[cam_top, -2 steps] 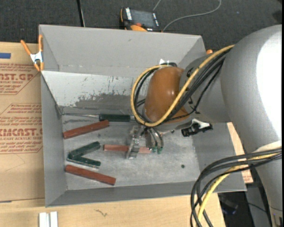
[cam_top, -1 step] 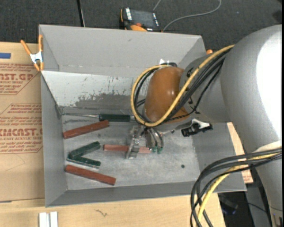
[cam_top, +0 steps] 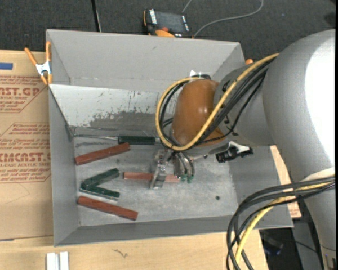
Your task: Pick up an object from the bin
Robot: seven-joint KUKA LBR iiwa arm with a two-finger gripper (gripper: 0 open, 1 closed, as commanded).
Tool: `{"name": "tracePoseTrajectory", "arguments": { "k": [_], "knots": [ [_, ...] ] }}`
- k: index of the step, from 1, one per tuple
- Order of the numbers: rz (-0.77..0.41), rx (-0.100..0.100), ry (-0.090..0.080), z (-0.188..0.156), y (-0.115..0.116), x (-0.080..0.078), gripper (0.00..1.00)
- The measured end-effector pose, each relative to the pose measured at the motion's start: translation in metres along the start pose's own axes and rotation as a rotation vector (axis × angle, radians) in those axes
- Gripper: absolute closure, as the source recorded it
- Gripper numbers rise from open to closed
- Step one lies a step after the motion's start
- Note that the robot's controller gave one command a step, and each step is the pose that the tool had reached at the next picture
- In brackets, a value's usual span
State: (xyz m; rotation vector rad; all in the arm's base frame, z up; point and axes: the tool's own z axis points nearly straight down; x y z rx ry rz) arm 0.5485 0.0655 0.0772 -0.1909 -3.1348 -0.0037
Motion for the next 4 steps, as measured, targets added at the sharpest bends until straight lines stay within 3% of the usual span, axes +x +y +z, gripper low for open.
{"name": "tracePoseTrajectory", "arguments": {
  "k": [3,4],
  "knots": [
    [0.0,0.0,0.0,0.0,0.0,0.0,1.0],
    [-0.013,-0.001,-0.01,-0.169,-0.005,0.017,1.0]
  ]
}}
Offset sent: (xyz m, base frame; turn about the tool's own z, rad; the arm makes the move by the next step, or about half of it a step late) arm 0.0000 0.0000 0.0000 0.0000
